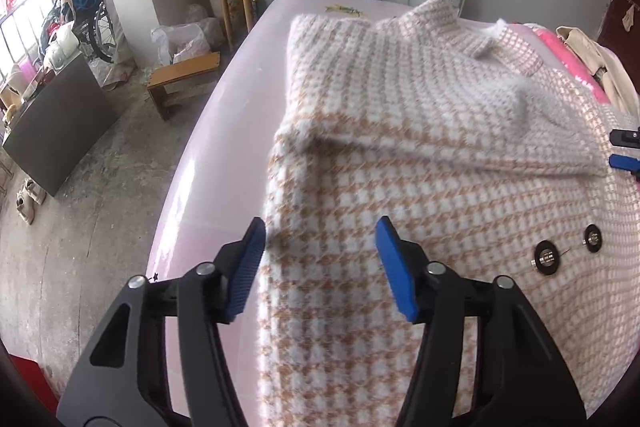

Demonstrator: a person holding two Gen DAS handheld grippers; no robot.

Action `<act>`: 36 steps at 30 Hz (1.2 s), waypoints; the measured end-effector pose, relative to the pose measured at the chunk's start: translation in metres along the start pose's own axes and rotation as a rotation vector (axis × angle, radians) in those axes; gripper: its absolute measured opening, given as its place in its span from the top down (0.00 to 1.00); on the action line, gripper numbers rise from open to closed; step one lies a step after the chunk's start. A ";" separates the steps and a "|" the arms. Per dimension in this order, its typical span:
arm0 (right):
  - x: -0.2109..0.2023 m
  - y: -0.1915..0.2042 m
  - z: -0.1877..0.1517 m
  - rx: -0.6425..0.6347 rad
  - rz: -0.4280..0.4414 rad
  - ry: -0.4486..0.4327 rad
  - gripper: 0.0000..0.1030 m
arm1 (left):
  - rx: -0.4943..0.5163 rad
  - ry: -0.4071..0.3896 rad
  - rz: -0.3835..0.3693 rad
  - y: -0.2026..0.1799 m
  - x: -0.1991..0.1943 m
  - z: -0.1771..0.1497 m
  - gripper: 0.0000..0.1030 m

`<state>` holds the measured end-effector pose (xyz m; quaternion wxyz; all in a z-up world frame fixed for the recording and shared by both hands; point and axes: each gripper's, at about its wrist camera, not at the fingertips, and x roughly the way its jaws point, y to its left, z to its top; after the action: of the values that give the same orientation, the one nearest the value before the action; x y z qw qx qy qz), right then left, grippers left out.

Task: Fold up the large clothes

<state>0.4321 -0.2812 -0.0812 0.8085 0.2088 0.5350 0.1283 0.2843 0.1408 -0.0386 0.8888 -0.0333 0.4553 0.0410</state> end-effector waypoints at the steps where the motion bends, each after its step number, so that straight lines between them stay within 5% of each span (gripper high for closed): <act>1: 0.004 0.002 0.001 -0.006 -0.022 0.008 0.38 | -0.006 0.004 0.000 0.002 0.003 -0.001 0.49; 9: 0.028 0.026 -0.012 -0.122 -0.145 0.065 0.64 | -0.046 -0.003 -0.026 0.015 0.009 -0.001 0.50; 11: 0.028 0.034 -0.016 -0.150 -0.176 0.060 0.81 | -0.051 -0.006 -0.027 0.016 0.009 -0.001 0.50; 13: 0.019 0.041 -0.018 -0.166 -0.188 0.031 0.87 | -0.053 -0.009 -0.026 0.016 0.009 -0.001 0.50; 17: -0.009 0.066 -0.021 -0.224 -0.222 -0.087 0.88 | -0.053 -0.007 -0.025 0.016 0.009 -0.001 0.50; 23: 0.020 0.068 -0.013 -0.305 -0.388 -0.107 0.88 | -0.050 -0.008 -0.018 0.016 0.009 -0.002 0.50; 30: 0.013 0.044 -0.010 -0.300 -0.406 -0.058 0.83 | -0.041 0.006 -0.030 0.018 0.008 -0.002 0.52; 36: -0.021 0.067 -0.011 -0.374 -0.374 -0.159 0.70 | -0.027 -0.070 -0.099 0.018 -0.022 0.022 0.55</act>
<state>0.4152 -0.2291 -0.0362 0.8821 -0.0370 0.4663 0.0564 0.2871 0.1603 -0.0079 0.9047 -0.0662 0.4209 0.0043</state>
